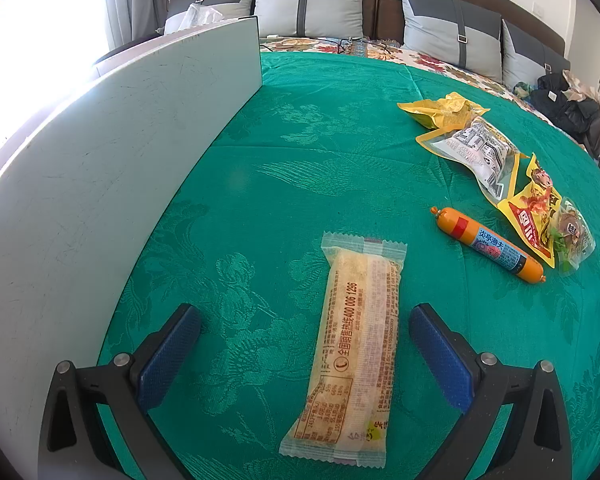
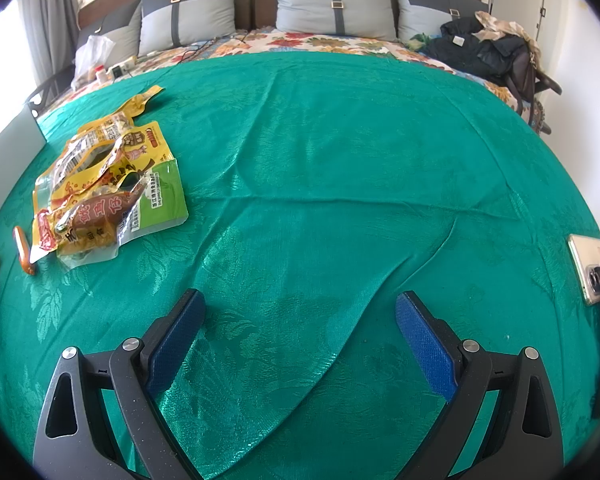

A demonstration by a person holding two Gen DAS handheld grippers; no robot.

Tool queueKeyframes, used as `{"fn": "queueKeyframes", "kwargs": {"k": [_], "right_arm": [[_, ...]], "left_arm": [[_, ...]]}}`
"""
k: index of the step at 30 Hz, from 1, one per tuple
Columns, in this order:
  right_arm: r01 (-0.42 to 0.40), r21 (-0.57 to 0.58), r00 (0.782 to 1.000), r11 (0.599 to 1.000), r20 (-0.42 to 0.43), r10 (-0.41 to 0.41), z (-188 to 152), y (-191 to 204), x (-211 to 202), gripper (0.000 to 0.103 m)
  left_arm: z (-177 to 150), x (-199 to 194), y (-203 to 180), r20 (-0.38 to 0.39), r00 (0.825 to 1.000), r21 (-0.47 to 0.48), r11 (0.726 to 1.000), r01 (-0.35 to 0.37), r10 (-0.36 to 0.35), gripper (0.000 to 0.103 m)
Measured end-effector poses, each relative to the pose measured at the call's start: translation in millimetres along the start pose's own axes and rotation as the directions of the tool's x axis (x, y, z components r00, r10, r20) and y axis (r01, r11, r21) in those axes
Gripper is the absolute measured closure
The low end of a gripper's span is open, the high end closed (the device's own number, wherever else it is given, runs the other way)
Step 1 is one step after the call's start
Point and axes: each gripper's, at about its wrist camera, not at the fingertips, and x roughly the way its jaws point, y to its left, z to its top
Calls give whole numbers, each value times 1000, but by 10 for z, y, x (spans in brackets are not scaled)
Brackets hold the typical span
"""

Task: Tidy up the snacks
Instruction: 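Lower the open left gripper over the cream bread-stick packet, then close the left gripper on the bread-stick packet while the right gripper grasps the orange sausage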

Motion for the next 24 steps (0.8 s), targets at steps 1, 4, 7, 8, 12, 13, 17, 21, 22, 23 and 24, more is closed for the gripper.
{"fn": "queueKeyframes", "kwargs": {"k": [1, 4, 7, 8, 12, 13, 17, 21, 22, 23, 24], "right_arm": [[0, 0, 1000, 1000, 0, 0, 0, 1, -1, 5], [0, 0, 1000, 1000, 0, 0, 0, 0, -2, 5], [0, 0, 1000, 1000, 0, 0, -1, -2, -2, 5], [0, 0, 1000, 1000, 0, 0, -1, -4, -2, 5], [0, 1, 1000, 1000, 0, 0, 4, 7, 8, 5], [0, 0, 1000, 1000, 0, 0, 3, 5, 8, 5], [0, 0, 1000, 1000, 0, 0, 5, 5, 7, 5], [0, 0, 1000, 1000, -1, 0, 7, 8, 6, 5], [0, -1, 1000, 1000, -1, 0, 7, 7, 5, 5], [0, -1, 1000, 1000, -1, 0, 7, 7, 5, 5], [0, 0, 1000, 1000, -1, 0, 8, 10, 4, 5]], "left_arm": [[0, 1, 0, 0, 1000, 0, 1000, 0, 0, 0], [0, 0, 0, 0, 1000, 0, 1000, 0, 0, 0], [1, 2, 1, 0, 1000, 0, 1000, 0, 0, 0], [-2, 0, 1, 0, 1000, 0, 1000, 0, 0, 0], [-2, -1, 2, 0, 1000, 0, 1000, 0, 0, 0], [-2, -1, 2, 0, 1000, 0, 1000, 0, 0, 0], [-2, 0, 3, 1, 1000, 0, 1000, 1, -1, 0], [-3, -1, 3, 1, 1000, 0, 1000, 1, -1, 0], [-2, -1, 3, 1, 1000, 0, 1000, 1, -1, 0], [-2, 0, 3, 1, 1000, 0, 1000, 1, -1, 0], [-3, -1, 3, 1, 1000, 0, 1000, 0, 0, 0]]}}
